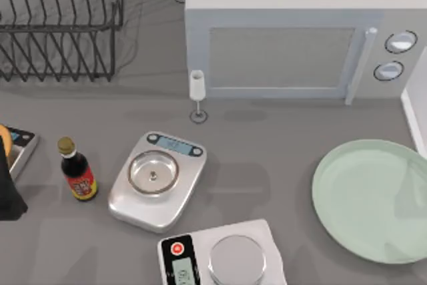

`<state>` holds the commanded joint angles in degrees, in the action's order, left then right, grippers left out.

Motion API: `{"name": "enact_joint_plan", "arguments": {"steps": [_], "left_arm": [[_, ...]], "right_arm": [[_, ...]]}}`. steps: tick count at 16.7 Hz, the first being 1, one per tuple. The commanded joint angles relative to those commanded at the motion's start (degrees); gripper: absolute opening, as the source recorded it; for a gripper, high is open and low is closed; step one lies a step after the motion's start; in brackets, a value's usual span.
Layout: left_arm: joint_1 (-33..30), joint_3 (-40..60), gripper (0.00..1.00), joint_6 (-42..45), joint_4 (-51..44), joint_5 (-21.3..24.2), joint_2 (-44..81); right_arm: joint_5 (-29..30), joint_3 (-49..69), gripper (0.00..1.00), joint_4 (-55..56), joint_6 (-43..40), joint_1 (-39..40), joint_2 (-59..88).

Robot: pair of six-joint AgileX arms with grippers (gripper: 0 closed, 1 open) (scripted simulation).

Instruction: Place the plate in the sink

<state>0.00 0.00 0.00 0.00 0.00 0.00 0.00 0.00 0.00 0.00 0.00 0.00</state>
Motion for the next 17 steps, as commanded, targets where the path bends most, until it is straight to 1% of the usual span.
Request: {"name": "enact_joint_plan", "arguments": {"steps": [7,10,13,17], "left_arm": [[0.0,0.0,1.00,0.0,0.0,0.0,0.0],[0.0,0.0,1.00,0.0,0.0,0.0,0.0],[0.0,0.0,1.00,0.0,0.0,0.0,0.0],[0.0,0.0,1.00,0.0,0.0,0.0,0.0]], "right_arm": [[0.0,0.0,1.00,0.0,0.0,0.0,0.0],[0.0,3.5,1.00,-2.8,1.5,1.5,3.6],[0.0,11.3,1.00,-9.0,4.9,4.8,12.7],[0.0,26.0,1.00,-20.7,11.3,11.0,32.1]]}}
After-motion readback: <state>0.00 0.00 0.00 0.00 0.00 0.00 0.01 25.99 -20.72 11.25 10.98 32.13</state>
